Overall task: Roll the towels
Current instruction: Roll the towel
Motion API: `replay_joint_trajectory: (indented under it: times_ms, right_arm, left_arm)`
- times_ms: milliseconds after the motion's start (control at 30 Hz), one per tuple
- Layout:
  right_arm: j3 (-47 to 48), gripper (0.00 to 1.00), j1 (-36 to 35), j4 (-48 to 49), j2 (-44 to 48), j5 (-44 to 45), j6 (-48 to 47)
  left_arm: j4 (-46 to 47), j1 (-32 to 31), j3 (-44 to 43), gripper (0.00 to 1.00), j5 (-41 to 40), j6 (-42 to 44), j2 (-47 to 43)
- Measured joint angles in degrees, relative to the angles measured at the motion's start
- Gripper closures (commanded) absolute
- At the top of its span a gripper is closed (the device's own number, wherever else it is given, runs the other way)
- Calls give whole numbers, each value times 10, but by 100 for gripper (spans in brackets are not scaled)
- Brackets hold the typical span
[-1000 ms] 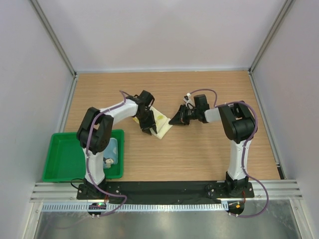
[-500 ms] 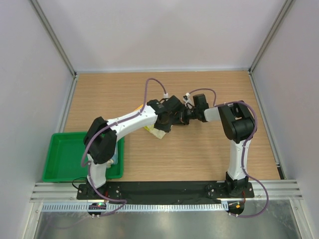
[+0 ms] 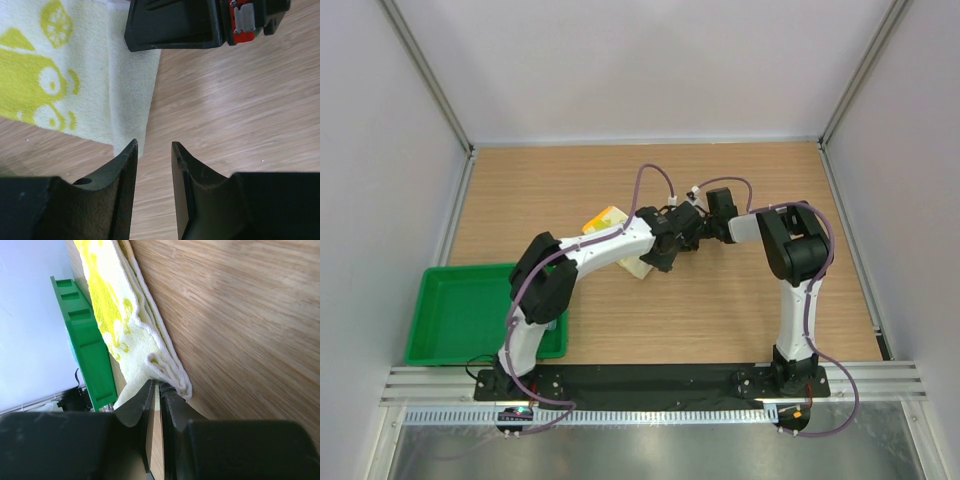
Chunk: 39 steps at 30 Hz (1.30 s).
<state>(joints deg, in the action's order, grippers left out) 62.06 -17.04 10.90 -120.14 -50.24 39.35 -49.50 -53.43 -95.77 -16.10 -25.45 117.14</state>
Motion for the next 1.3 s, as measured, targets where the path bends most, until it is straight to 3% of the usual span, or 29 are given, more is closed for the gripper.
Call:
replay_joint_trajectory:
  times_ms: [633, 1300]
  right_arm:
    - [19, 84, 0, -14, -15, -17, -1]
    - [29, 85, -1, -24, -22, -23, -1]
  left_arm:
    - [1, 10, 1, 63, -30, 8, 37]
    - [38, 19, 59, 63, -48, 21, 37]
